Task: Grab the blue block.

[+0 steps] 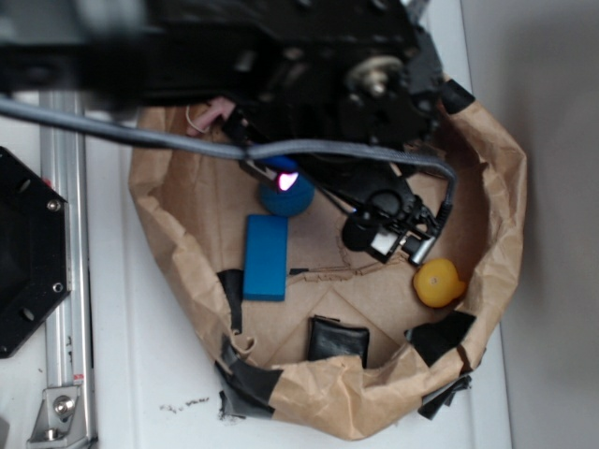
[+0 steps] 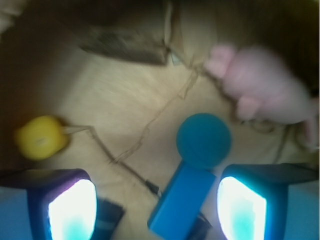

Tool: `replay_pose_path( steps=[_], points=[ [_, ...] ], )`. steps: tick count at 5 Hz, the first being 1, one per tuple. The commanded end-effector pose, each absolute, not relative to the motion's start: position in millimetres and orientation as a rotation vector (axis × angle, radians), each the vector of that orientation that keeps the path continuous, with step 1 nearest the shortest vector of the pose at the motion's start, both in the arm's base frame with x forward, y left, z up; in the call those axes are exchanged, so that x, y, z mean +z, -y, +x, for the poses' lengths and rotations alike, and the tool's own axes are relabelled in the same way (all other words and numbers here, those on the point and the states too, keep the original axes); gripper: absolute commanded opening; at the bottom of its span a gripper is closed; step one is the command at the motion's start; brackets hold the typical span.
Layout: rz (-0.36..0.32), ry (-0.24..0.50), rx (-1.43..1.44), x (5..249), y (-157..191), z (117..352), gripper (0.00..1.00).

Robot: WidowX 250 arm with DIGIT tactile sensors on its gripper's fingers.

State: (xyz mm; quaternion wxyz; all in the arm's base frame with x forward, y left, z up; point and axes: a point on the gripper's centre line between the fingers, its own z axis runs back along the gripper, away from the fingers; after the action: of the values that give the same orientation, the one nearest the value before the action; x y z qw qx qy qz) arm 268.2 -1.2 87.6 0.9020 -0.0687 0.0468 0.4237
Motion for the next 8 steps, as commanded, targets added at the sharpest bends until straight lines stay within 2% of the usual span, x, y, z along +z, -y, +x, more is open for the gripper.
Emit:
replay_pose_path(
  steps=[1, 2, 3, 4, 5, 6, 7, 8],
  points=[
    [-0.129, -0.290, 1.052, 38.8, 27.2, 227.3, 1.00],
    [-0.095, -0.284, 1.046, 29.9, 31.6, 209.4, 1.00],
    [-0.062, -0.245, 0.996, 6.7, 33.2, 202.0, 1.00],
    [-0.055, -0.188, 0.971, -2.8, 22.1, 203.9, 0.00],
    [-0.092, -0.149, 0.985, 12.6, 8.2, 203.1, 0.00],
    [-0.173, -0.106, 0.723, 59.7, -11.1, 228.1, 0.00],
    [-0.133, 0.013, 0.470, 113.5, -20.8, 256.5, 0.00],
    [-0.106, 0.038, 0.285, 161.8, -18.9, 274.0, 0.00]
  ],
)
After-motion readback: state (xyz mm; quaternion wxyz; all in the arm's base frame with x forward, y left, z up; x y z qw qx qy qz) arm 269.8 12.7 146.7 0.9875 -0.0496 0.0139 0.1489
